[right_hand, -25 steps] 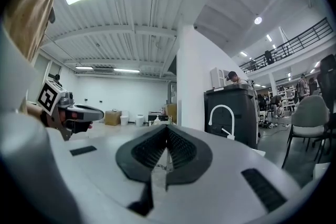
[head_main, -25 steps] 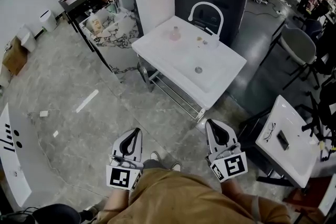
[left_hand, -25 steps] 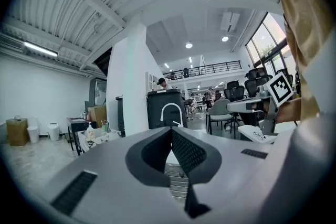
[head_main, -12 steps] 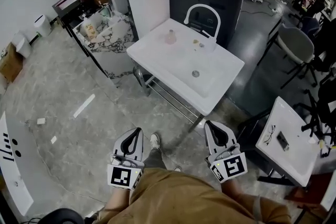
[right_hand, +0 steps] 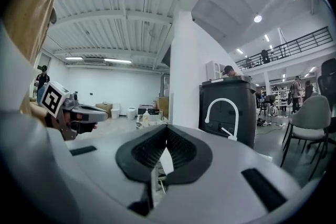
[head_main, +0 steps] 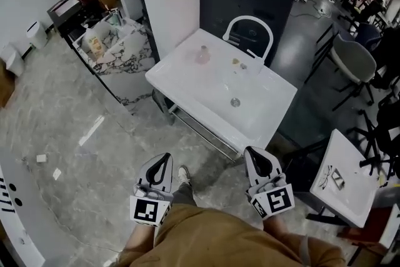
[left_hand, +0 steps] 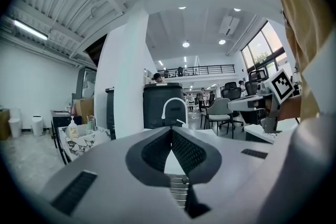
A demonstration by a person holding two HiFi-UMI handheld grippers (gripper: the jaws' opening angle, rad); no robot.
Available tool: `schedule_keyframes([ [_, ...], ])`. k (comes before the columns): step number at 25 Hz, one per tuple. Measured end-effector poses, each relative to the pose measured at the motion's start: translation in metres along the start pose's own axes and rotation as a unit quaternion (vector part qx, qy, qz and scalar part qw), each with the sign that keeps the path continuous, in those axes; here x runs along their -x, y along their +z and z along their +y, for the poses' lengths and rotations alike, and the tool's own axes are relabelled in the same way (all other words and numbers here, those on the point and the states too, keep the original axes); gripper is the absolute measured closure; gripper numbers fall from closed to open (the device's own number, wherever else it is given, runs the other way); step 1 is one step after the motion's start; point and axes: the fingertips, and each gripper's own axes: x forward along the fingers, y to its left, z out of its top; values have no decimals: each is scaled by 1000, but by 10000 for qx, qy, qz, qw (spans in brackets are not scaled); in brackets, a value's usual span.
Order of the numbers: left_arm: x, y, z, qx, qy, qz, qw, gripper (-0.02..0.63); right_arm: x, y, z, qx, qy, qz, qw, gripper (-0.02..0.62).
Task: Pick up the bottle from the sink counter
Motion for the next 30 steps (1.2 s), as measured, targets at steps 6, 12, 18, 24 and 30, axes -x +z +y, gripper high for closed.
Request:
schedule_keyframes([
  [6, -57, -5, 75, 76, -161, 93, 9998, 607, -96, 18, -8, 29, -43, 15, 10000, 591],
  [12, -102, -7, 136, 169, -414, 125, 9989, 607, -166, 30, -4, 54, -190, 118, 9997, 591],
  [18, -134, -16, 167, 302, -683, 60, 9972, 607, -199, 39, 0, 285, -339, 227, 9988, 591],
  [24, -154, -19, 164, 379, -937, 72, 9949, 607, -204, 36, -12, 247, -582, 279, 9976, 591],
  [30, -169, -19, 158, 329, -1070, 110, 9937, 607, -206, 30, -22, 143, -690, 300, 9971, 591],
])
